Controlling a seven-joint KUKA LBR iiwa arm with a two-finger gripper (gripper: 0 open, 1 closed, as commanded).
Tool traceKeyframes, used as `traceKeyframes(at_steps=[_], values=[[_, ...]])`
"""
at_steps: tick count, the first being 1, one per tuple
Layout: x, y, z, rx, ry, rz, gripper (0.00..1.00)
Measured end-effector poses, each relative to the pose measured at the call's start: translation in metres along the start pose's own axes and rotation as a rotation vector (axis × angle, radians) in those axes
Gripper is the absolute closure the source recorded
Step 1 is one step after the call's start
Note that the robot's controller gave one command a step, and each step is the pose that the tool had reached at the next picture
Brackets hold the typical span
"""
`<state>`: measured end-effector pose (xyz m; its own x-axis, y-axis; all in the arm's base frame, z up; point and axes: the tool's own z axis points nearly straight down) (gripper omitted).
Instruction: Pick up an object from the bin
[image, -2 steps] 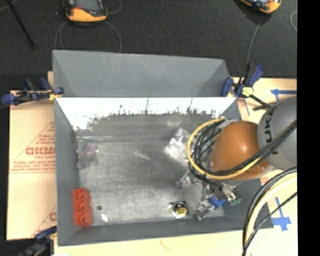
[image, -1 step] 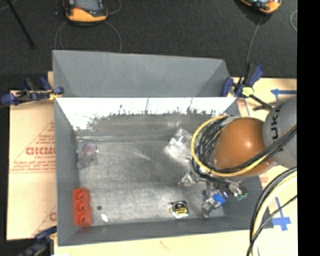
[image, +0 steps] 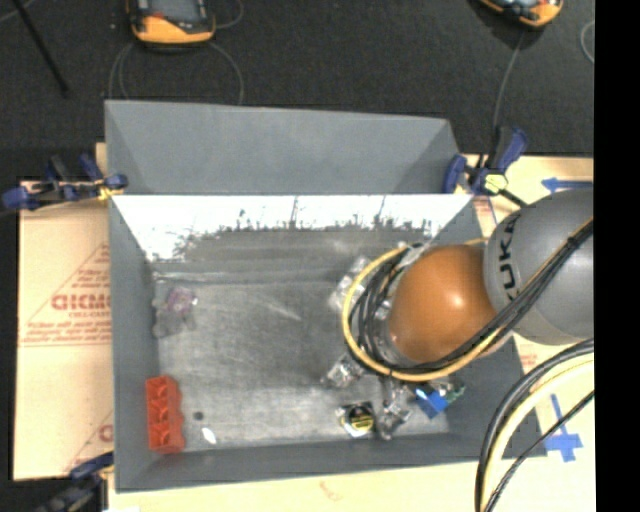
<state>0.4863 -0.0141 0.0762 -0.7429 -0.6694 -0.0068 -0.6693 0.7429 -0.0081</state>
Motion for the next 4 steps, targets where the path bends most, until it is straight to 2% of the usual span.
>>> traceKeyframes(at_steps=[1, 2, 3, 4], values=[[-0.001, 0.0, -0.001, 0.001, -0.005, 0.0, 1.0], [-0.011, -0.003, -0.189, 0.0, -0.001, -0.205, 1.0], [-0.029, 0.032, -0.118, -0.01, 0.007, -0.024, 1.0], [-0.015, -0.019, -0.218, -0.001, 0.0, -0.231, 1.0]])
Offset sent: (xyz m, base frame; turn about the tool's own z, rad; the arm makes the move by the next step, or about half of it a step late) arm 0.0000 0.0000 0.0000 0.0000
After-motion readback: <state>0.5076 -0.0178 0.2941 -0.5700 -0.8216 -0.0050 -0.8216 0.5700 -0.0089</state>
